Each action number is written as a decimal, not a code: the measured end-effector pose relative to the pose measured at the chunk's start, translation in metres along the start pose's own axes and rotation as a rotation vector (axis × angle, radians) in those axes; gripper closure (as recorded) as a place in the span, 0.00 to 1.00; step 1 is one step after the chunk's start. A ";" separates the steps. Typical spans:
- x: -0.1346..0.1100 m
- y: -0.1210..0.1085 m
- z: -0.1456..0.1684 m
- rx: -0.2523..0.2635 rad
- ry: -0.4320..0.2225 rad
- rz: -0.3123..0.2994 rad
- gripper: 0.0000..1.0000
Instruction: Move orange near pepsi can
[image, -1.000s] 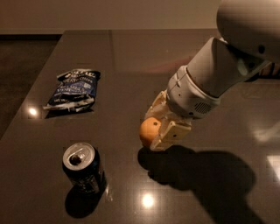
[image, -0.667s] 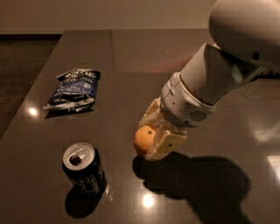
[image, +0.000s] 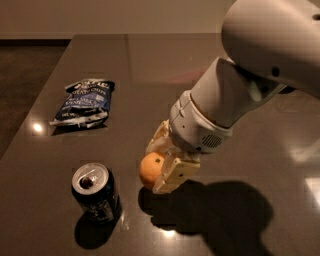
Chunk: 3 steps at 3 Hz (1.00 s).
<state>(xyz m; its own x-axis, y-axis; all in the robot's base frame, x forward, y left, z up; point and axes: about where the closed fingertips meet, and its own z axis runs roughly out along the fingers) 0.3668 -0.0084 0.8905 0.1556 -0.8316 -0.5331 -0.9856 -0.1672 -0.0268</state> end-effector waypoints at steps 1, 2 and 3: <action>-0.006 -0.001 0.012 0.006 0.007 0.030 1.00; -0.005 0.000 0.025 0.004 0.023 0.054 1.00; -0.002 -0.001 0.034 0.007 0.043 0.067 0.83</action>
Offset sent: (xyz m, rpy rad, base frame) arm -0.0012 0.0227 -0.0374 -0.0453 0.0513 -0.0750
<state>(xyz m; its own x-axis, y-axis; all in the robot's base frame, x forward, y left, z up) 0.3651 0.0110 0.8627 0.0918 -0.8629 -0.4969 -0.9943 -0.1067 0.0017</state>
